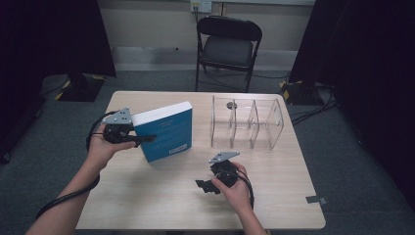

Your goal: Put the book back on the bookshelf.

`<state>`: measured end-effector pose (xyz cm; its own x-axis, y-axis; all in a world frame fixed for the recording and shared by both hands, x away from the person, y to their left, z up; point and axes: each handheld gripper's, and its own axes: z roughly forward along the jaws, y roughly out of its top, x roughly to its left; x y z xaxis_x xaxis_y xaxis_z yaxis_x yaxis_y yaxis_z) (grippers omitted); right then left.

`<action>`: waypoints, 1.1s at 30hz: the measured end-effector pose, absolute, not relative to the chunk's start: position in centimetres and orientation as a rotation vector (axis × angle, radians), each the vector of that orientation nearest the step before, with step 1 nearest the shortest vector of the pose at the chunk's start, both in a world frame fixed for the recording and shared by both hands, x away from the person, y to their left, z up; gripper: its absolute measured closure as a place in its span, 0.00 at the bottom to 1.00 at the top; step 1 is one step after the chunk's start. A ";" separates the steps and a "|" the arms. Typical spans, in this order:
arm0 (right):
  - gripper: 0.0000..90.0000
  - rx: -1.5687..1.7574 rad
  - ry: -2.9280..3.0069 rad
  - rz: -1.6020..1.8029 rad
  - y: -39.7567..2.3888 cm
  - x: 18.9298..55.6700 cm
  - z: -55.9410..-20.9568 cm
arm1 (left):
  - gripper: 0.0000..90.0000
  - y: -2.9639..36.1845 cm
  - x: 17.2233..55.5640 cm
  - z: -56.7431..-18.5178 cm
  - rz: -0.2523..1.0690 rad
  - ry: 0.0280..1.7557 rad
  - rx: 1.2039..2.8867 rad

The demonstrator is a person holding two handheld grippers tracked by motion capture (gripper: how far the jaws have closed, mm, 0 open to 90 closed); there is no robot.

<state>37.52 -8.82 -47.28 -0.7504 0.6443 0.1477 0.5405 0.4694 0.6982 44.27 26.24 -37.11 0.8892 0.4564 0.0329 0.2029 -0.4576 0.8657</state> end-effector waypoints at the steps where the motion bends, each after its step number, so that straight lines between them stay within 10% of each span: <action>1: 0.20 1.043 2.569 1.138 -8.8 37.5 -47.6 | 0.66 26.3 44.3 -37.1 0.325 0.480 2.054; 33: 0.20 0.934 2.467 1.080 -8.8 36.3 -50.1 | 0.59 25.5 44.5 -35.1 0.402 0.555 2.140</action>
